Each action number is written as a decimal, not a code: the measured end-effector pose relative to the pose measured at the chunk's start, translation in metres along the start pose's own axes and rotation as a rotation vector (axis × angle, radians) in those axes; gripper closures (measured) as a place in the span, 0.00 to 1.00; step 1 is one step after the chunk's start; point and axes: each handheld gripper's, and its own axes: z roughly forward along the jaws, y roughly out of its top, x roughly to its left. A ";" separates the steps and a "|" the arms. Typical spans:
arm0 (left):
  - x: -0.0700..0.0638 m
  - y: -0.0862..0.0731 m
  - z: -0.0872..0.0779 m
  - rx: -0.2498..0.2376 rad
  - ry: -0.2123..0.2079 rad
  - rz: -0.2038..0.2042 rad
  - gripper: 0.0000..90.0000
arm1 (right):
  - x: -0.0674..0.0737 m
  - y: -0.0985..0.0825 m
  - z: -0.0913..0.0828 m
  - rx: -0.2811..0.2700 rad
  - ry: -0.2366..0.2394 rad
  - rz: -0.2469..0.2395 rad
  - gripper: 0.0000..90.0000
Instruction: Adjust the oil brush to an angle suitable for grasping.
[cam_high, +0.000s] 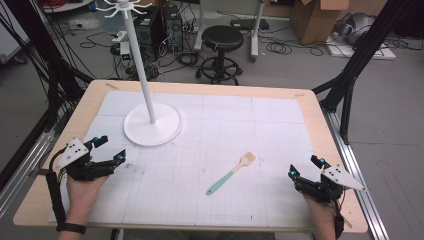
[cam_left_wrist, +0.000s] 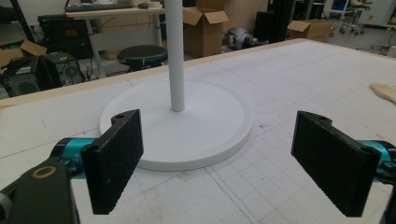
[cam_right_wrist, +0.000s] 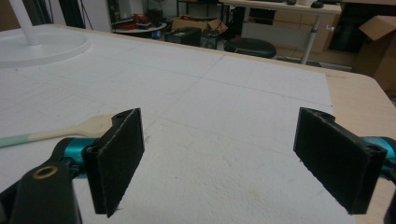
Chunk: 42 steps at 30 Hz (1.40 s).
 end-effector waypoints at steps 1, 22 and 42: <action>0.000 0.000 0.000 0.003 -0.001 0.003 0.19 | -0.001 0.000 -0.001 0.003 -0.004 0.005 0.17; -0.004 0.007 0.002 -0.024 0.015 0.007 0.18 | -0.007 -0.002 -0.007 -0.016 -0.017 0.026 0.17; -0.033 0.022 0.020 -0.041 -0.091 -0.021 0.17 | -0.005 -0.001 -0.004 -0.018 -0.011 0.018 0.17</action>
